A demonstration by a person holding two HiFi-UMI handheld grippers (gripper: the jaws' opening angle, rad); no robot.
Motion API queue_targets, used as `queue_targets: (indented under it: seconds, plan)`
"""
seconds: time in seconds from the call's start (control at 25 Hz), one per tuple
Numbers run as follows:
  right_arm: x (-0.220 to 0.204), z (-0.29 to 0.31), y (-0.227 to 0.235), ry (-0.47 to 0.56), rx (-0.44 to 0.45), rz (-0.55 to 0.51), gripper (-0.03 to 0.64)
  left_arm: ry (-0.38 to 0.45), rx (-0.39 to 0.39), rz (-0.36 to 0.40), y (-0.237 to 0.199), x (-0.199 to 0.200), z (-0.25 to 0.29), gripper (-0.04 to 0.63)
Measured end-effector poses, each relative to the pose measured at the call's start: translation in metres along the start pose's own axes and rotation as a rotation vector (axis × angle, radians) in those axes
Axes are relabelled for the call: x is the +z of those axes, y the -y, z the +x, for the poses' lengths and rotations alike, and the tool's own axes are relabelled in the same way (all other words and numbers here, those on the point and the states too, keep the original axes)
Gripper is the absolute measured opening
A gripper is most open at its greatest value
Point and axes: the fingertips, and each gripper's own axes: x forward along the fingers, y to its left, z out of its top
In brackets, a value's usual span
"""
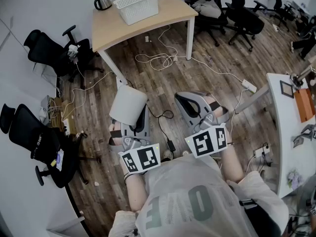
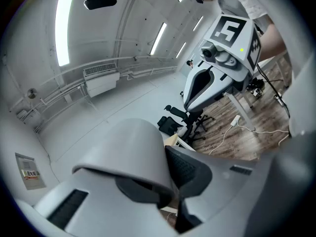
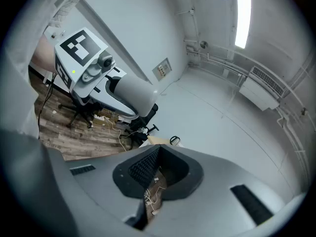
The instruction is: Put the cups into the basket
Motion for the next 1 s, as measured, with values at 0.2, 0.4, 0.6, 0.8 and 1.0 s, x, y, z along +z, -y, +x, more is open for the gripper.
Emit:
queue_targets:
  seconds: [0.2, 0.4, 0.6, 0.8, 1.0]
  plan:
    - [-0.013, 0.002, 0.005, 0.012, 0.012, 0.002, -0.002, 0.003, 0.014, -0.016, 0.003, 0.004, 0.012, 0.054]
    - [-0.028, -0.002, 0.016, 0.023, 0.028, 0.023, -0.002, -0.011, 0.029, -0.042, 0.008, 0.011, 0.021, 0.054]
    - [-0.043, -0.003, 0.027, 0.047, 0.037, 0.075, -0.002, -0.04, 0.043, -0.054, 0.014, 0.009, 0.028, 0.054]
    - [-0.056, 0.016, 0.023, 0.026, 0.069, 0.097, -0.002, -0.072, 0.035, -0.091, 0.01, -0.009, 0.043, 0.054]
    - [-0.065, 0.067, 0.026, 0.001, 0.092, 0.096, -0.002, -0.071, 0.021, -0.098, -0.007, -0.041, 0.084, 0.054]
